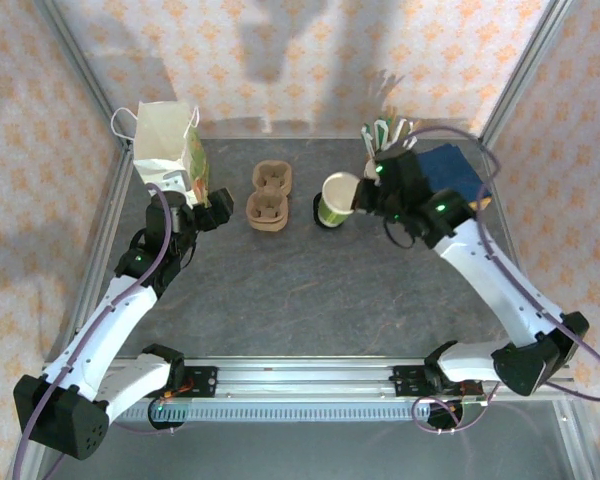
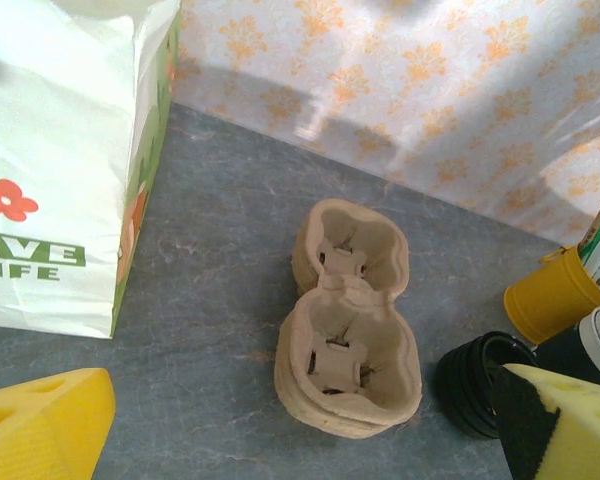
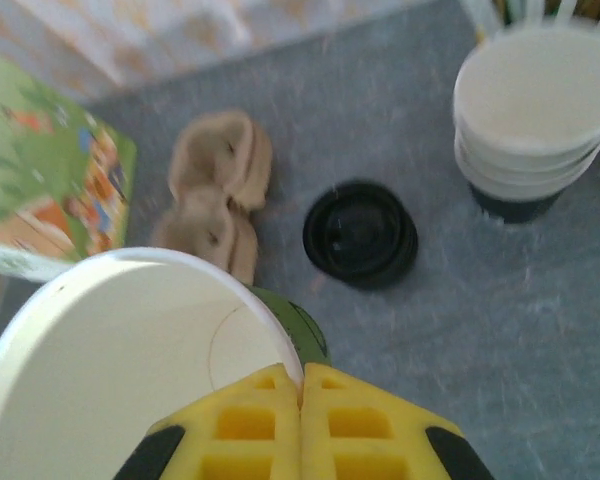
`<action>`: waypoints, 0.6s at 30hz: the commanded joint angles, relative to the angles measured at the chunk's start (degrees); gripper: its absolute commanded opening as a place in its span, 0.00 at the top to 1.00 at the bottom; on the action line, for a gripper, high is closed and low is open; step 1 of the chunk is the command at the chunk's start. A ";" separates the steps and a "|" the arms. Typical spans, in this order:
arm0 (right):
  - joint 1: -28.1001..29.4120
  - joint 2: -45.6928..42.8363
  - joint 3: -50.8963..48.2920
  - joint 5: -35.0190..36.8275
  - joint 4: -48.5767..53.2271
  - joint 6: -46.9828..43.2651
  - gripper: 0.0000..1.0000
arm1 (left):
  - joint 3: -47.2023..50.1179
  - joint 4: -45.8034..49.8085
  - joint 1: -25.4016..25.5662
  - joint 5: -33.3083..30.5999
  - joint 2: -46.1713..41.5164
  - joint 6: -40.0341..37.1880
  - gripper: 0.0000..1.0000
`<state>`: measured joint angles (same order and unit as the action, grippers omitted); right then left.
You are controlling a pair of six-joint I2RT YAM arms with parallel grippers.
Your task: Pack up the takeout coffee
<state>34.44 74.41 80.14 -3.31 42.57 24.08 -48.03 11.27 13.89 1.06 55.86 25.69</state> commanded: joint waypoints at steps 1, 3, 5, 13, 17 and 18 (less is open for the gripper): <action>4.70 -0.79 -6.43 6.14 -6.25 2.40 0.98 | 1.47 -0.56 0.35 0.61 -0.40 1.09 0.02; 7.31 0.21 -9.64 8.34 -7.56 3.29 0.98 | 1.88 -0.72 0.35 0.76 -0.53 1.24 0.02; 9.21 1.39 -12.89 8.13 -9.90 3.87 0.98 | 2.37 -0.92 0.35 1.06 -0.65 1.42 0.02; 13.36 5.79 -19.95 7.60 -16.98 6.08 0.98 | 3.54 -1.53 0.35 1.62 -0.84 2.16 0.02; 14.03 7.02 -21.95 7.01 -19.62 6.63 0.98 | 3.77 -1.60 0.35 1.75 -0.84 2.34 0.02; 14.06 7.15 -22.55 6.77 -20.31 6.60 0.98 | 3.74 -1.60 0.39 1.75 -0.92 2.39 0.03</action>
<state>48.23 81.32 58.89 1.96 26.39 29.34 -44.77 10.98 13.89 2.35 55.83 27.20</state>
